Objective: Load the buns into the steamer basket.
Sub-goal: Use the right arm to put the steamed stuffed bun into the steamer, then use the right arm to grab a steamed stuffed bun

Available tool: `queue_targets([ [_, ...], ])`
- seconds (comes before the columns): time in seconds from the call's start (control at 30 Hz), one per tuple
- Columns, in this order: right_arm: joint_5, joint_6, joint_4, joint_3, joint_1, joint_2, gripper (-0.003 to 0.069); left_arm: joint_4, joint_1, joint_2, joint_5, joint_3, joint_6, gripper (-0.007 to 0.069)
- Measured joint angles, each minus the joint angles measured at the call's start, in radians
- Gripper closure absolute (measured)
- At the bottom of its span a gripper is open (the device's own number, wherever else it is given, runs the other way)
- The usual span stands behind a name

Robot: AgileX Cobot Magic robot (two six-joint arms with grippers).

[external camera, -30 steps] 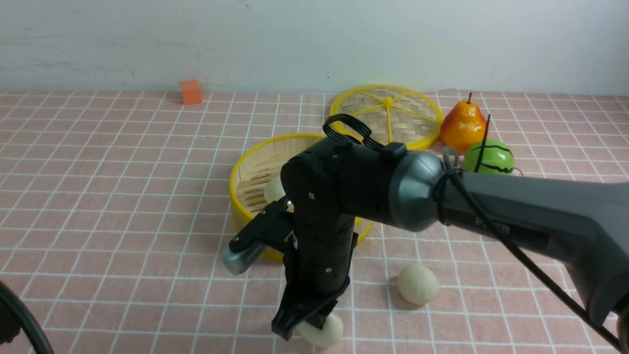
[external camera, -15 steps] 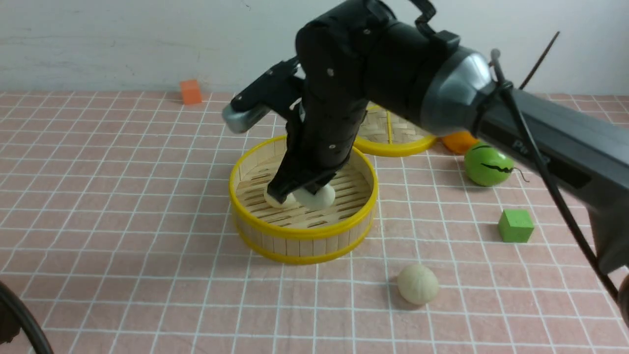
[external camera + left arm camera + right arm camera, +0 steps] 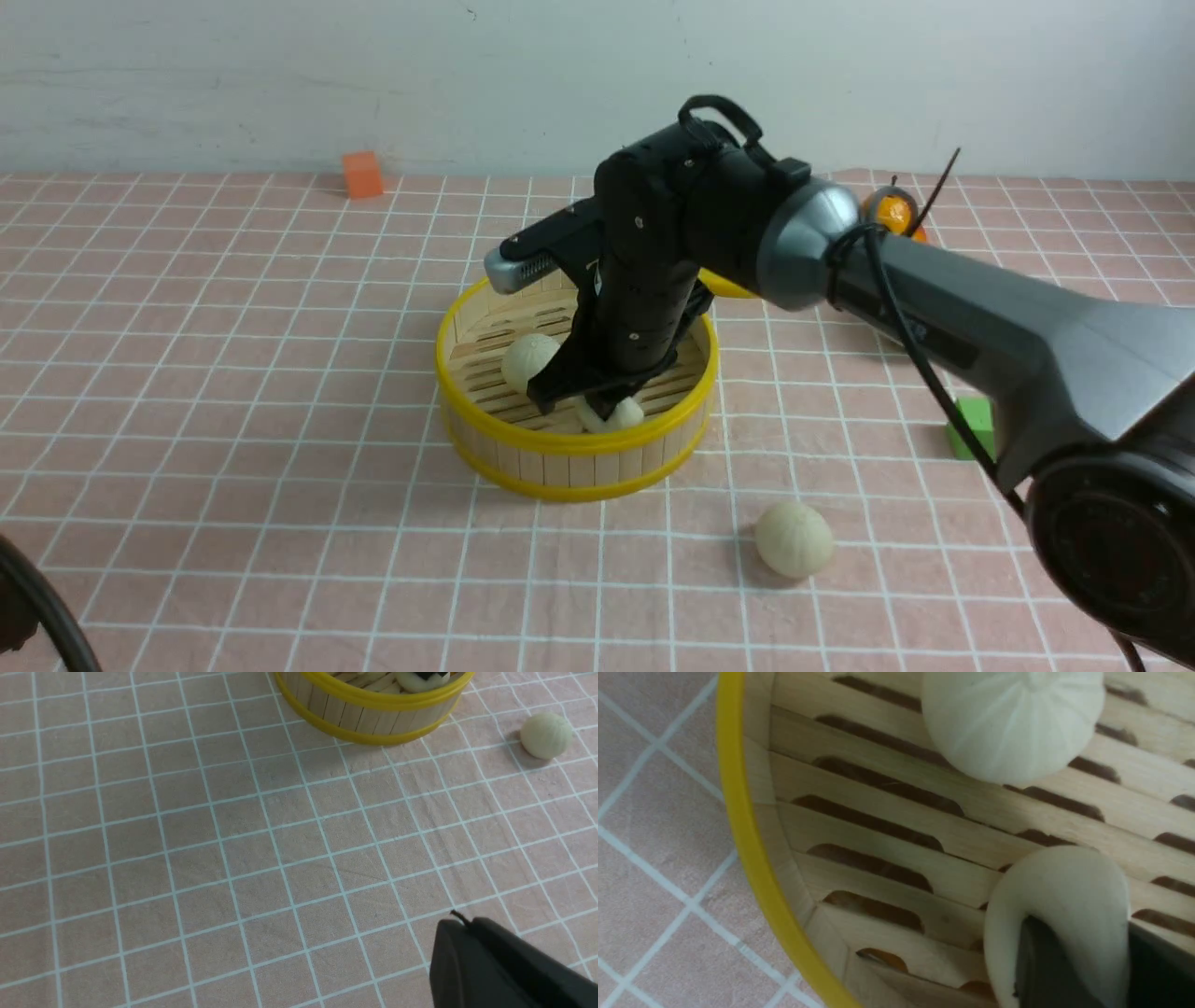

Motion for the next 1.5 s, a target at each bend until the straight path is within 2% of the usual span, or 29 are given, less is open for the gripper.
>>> queue_targets([
  [0.23,0.049,0.021,0.005,-0.041,0.000,-0.006,0.0131,0.000,0.000,0.000,0.019,0.000,0.001,0.0622],
  [0.33,0.134,0.020,0.006,-0.099,0.000,-0.026,0.0047,0.000,0.000,0.000,0.025,0.000,0.005,0.0622],
  [0.4,0.166,0.010,0.006,-0.142,0.000,-0.048,0.0032,0.000,0.000,0.000,0.026,0.000,0.012,0.0620],
  [0.47,0.174,-0.003,0.005,-0.167,0.000,-0.064,0.0034,0.000,0.000,0.000,0.026,0.000,0.016,0.0620],
  [0.6,0.191,-0.020,0.005,-0.184,0.000,-0.139,0.0081,-0.003,0.000,0.000,0.026,0.000,0.020,0.0615],
  [0.7,0.194,-0.025,0.016,-0.165,0.000,-0.223,0.0151,-0.003,0.000,0.000,0.027,0.000,0.021,0.0610],
  [0.87,0.195,-0.025,0.002,-0.023,0.000,-0.344,0.0214,-0.003,0.000,0.000,0.031,0.000,0.021,0.0608],
  [0.9,0.196,-0.025,-0.015,0.062,0.000,-0.391,0.0228,-0.003,0.000,0.000,0.031,0.000,0.021,0.0607],
  [1.13,0.192,-0.003,-0.045,0.401,0.000,-0.474,0.0239,-0.003,0.000,0.000,0.031,0.000,0.021,0.0605],
  [1.23,0.156,0.061,-0.083,0.562,0.000,-0.470,0.0239,-0.003,0.000,0.000,0.031,0.000,0.021,0.0605],
  [1.5,-0.025,0.214,-0.115,0.674,-0.056,-0.415,0.0239,-0.004,0.000,0.000,0.031,0.000,0.021,0.0605],
])
